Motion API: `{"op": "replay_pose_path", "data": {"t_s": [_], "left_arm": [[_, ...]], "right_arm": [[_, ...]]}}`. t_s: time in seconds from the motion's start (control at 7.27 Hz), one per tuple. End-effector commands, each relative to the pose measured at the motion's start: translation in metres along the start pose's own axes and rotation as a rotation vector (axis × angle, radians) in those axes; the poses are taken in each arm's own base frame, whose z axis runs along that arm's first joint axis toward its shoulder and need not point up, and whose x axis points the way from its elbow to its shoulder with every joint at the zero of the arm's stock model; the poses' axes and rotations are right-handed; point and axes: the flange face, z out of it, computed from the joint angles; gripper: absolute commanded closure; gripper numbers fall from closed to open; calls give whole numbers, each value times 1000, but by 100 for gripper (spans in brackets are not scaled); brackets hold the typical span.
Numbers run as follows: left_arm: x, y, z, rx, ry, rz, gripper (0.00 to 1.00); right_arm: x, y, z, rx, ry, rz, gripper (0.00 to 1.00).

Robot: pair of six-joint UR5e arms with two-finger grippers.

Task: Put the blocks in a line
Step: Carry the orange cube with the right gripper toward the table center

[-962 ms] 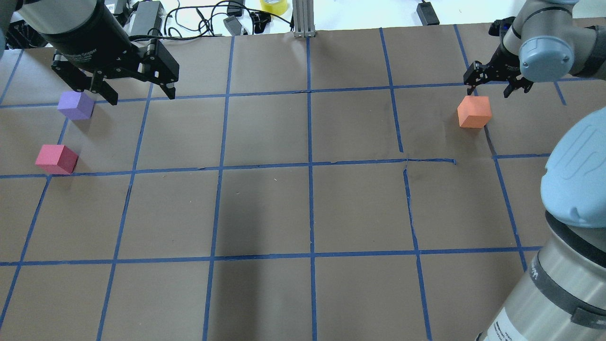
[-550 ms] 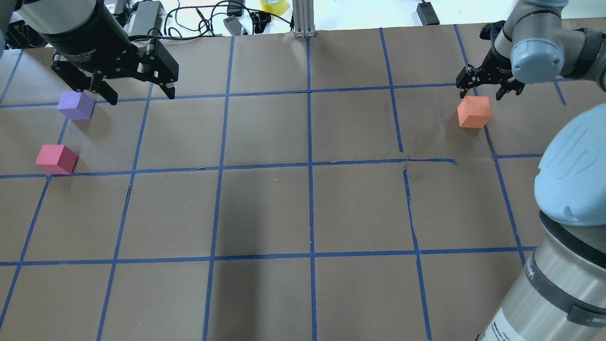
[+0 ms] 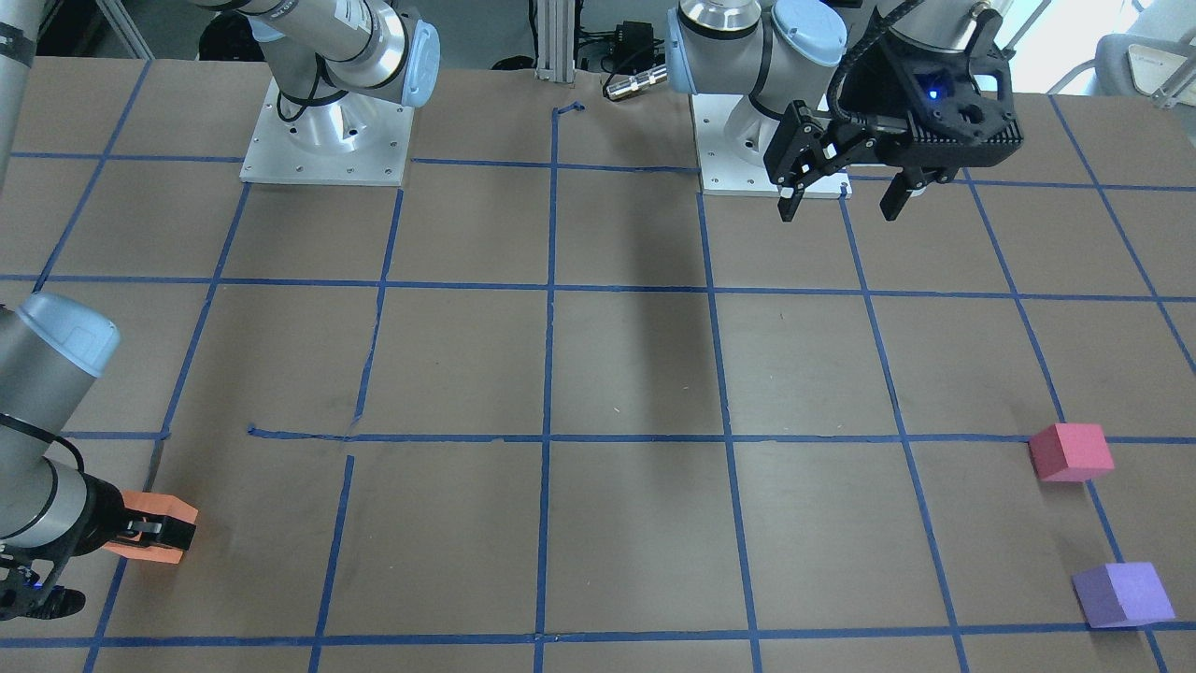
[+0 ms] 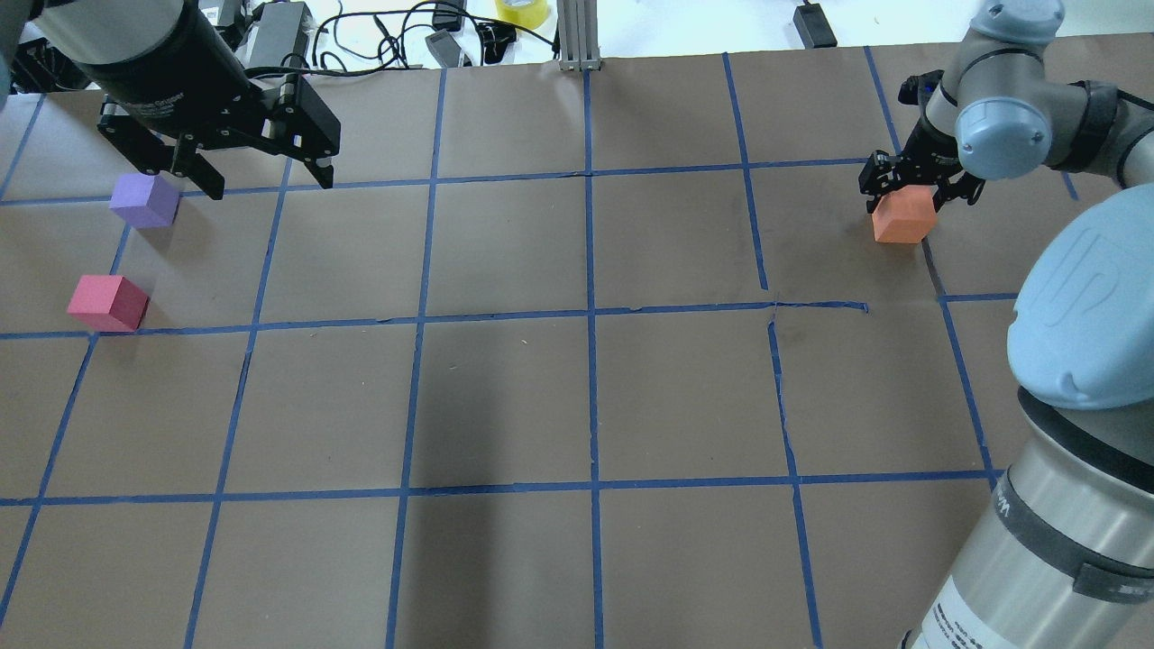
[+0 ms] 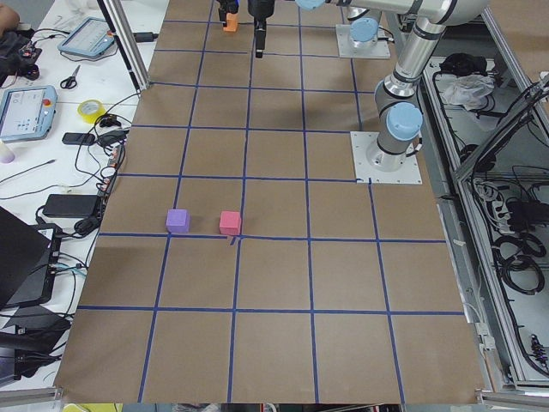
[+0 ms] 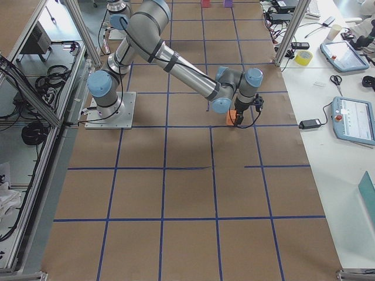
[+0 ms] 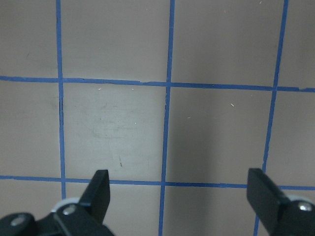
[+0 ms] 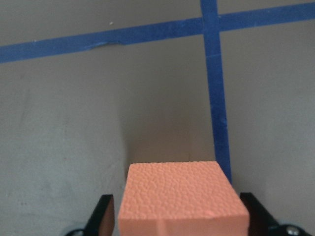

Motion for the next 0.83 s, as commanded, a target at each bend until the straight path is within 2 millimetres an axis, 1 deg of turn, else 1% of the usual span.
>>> {"op": "replay_pose_path", "data": {"t_s": [0.0,0.14,0.28,0.41,0.55,0.69], "left_arm": [[0,0,1,-2,1,1,0],[1,0,1,-2,3,1,0],[0,0,1,-2,1,2,0],[1,-1,1,-2,3,1,0],[0,0,0,0,0,1,0],[1,0,1,-1,3,2,0]], "right_arm": [[0,-1,-6,11,3,-20,71],[-8,-1,-17,25,9,-45,74],[-63,9,-40,46,28,-134,75],[-129,19,-58,79,23,-231,74],[-192,32,-67,101,8,-313,74],[-268,53,-76,120,-30,-375,73]]}}
